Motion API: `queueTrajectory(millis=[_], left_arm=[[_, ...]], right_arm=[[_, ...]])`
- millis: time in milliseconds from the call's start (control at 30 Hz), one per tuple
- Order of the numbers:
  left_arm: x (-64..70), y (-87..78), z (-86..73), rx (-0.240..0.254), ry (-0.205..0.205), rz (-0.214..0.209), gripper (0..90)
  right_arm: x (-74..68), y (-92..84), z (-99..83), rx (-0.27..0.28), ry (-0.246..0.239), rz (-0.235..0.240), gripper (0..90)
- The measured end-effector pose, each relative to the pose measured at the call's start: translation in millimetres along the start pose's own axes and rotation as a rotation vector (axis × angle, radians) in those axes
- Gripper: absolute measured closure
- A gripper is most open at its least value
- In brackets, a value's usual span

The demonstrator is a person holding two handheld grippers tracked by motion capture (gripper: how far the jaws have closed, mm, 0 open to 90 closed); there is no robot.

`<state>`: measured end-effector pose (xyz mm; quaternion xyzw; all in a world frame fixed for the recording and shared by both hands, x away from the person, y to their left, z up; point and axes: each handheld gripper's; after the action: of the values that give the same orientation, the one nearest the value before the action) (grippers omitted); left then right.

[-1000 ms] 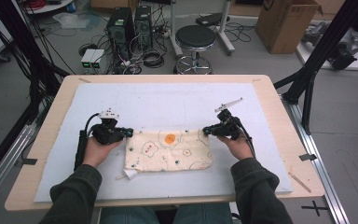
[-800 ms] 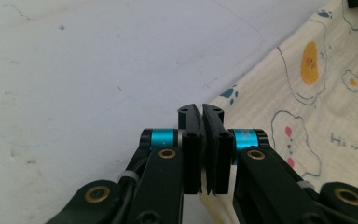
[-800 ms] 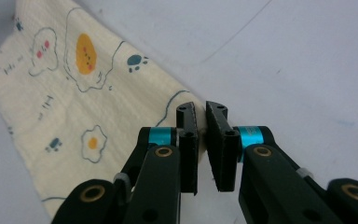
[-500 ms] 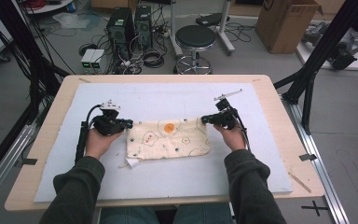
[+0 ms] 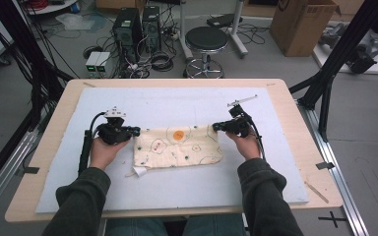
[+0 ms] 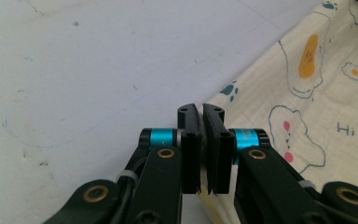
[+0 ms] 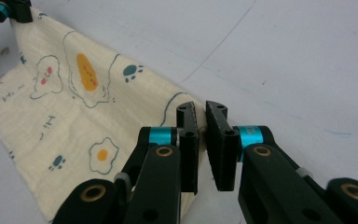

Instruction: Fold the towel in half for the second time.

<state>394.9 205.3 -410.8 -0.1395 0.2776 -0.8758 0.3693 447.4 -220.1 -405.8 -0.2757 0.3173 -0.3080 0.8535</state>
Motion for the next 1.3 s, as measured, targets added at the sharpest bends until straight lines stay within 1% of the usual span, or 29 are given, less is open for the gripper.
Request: queueTrajectory(millis=[67,100,233,300,333,367,433,500,533,600,633,667,700,767,900,1000,1033,1067,1100,1133,1167,1233,1267,1300], left_arm=[[0.6,-2.3,-0.8,0.0,0.002,-0.005,85.4],[1.4,-3.5,-1.0,-0.001,0.004,-0.006,85.4],[5.5,-9.2,-1.3,0.026,0.017,-0.016,85.5],[6.4,-10.5,-3.9,0.044,0.006,-0.021,85.5],[6.6,-10.6,-5.5,0.045,0.0,-0.027,85.5],[7.1,-11.0,-7.0,0.044,0.001,-0.025,85.5],[8.8,-11.4,-9.7,0.044,0.001,-0.026,85.5],[9.4,-12.5,-11.0,0.047,0.008,-0.032,85.5],[10.2,-13.5,-11.1,0.047,0.011,-0.035,85.5],[13.2,-14.9,-10.0,0.057,0.022,-0.041,85.4],[14.4,-15.9,-9.4,0.057,0.038,-0.044,85.4],[16.4,-16.3,-9.1,0.063,0.038,-0.044,85.4],[17.5,-17.0,-8.9,0.06,0.047,-0.047,85.3],[19.7,-18.7,-8.7,0.055,0.064,-0.048,85.2],[24.8,-24.0,-8.5,0.065,0.091,-0.055,85.0],[25.7,-25.3,-13.4,0.076,0.082,-0.067,85.0],[26.4,-25.0,-15.6,0.074,0.08,-0.07,85.0],[26.8,-25.3,-17.3,0.067,0.087,-0.072,85.0],[27.9,-25.3,-18.7,0.071,0.088,-0.074,84.9],[28.6,-26.1,-19.8,0.07,0.094,-0.076,84.8],[29.9,-26.5,-20.5,0.072,0.093,-0.08,84.6],[32.5,-27.7,-22.4,0.069,0.1,-0.084,84.4],[33.4,-28.3,-23.4,0.062,0.112,-0.085,84.2],[34.4,-28.8,-24.5,0.061,0.119,-0.085,84.1]], right_arm=[[-2.5,-2.6,-0.8,0.004,-0.002,0.007,83.7],[-3.1,-3.6,-1.1,0.01,-0.012,0.012,83.6],[-5.6,-10.6,-2.4,0.013,-0.018,0.03,83.6],[-6.1,-13.7,-3.2,0.014,-0.017,0.038,83.6],[-5.7,-14.3,-3.5,0.016,-0.022,0.043,83.6],[-6.2,-14.9,-3.9,0.012,-0.019,0.049,83.6],[-7.7,-15.3,-4.5,0.009,-0.028,0.055,83.6],[-10.2,-15.7,-5.6,0.01,-0.044,0.051,83.6],[-10.0,-15.8,-7.2,0.017,-0.049,0.055,83.5],[-7.8,-16.4,-11.2,0.01,-0.038,0.064,83.5],[-6.7,-16.7,-13.7,0.015,-0.036,0.069,83.5],[-6.1,-17.5,-16.0,0.017,-0.034,0.073,83.4],[-6.3,-18.5,-18.0,0.021,-0.034,0.077,83.4],[-7.2,-20.9,-19.9,0.02,-0.047,0.082,83.4],[-10.3,-24.6,-25.4,0.021,-0.065,0.092,83.3],[-11.9,-26.7,-31.1,0.023,-0.068,0.107,83.2],[-12.7,-27.7,-32.7,0.026,-0.076,0.109,83.2],[-14.0,-28.7,-34.5,0.03,-0.076,0.113,83.1],[-15.2,-29.4,-35.4,0.019,-0.077,0.117,83.0],[-17.2,-30.0,-36.3,0.018,-0.089,0.114,83.0],[-18.8,-30.9,-37.4,0.021,-0.096,0.116,83.0],[-20.3,-32.3,-39.2,0.023,-0.104,0.118,83.0],[-21.1,-33.0,-40.6,0.02,-0.101,0.122,83.0],[-20.6,-32.8,-41.9,0.022,-0.107,0.124,83.0]])
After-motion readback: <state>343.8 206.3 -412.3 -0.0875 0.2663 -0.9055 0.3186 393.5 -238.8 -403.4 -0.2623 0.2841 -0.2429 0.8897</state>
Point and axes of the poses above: each handheld gripper's, and its own axes: y roughly forward along the jaws, z roughly out of its top, x roughly to its right, and after that the axes turned 6 degrees about y, right-handed
